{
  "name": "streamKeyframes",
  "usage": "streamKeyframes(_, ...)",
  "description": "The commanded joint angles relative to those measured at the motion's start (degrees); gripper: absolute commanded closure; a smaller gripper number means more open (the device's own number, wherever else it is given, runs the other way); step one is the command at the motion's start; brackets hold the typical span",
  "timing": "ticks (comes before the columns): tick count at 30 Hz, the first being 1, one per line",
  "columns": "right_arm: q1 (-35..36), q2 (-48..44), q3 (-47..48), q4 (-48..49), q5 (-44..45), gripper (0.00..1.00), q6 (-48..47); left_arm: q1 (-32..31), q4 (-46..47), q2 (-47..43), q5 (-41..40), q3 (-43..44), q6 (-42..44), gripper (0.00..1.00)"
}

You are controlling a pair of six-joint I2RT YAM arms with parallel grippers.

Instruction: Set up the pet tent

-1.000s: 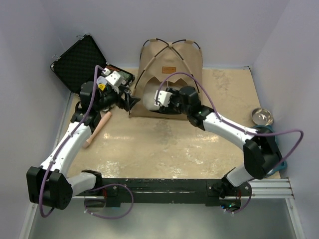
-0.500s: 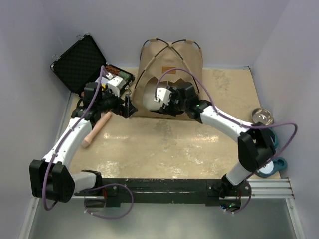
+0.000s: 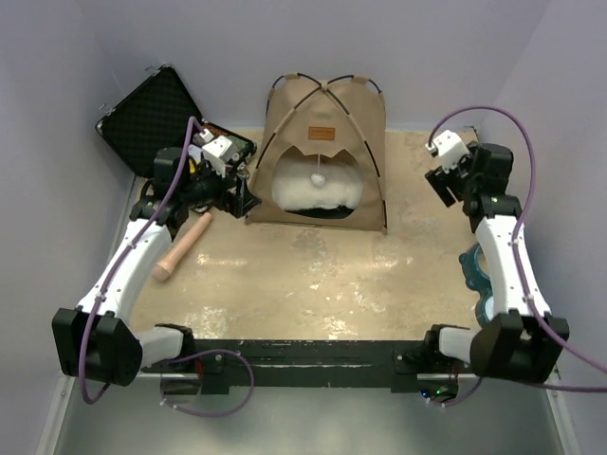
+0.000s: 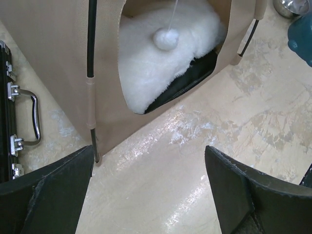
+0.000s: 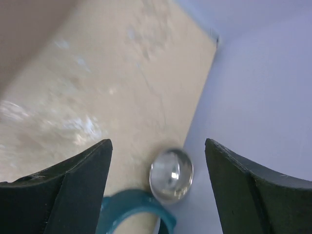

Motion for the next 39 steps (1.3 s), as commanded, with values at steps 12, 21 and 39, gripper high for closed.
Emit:
streamKeyframes(12, -10.7, 34.0, 4.9, 12.7, 19.4, 0.21, 9.1, 0.4, -1.0, -1.4, -0.2, 3.1, 3.4, 0.0)
streamKeyframes(21, -13.9, 39.5, 6.0, 13.8, 20.8, 0.24, 10.0, 0.4, -0.2, -0.9, -0.4, 2.6, 3.5, 0.0)
streamKeyframes(39, -16.2, 33.1, -1.7, 10.6, 14.5, 1.0, 10.2, 0.4, 0.6, 0.8, 0.8, 3.8, 3.4, 0.0)
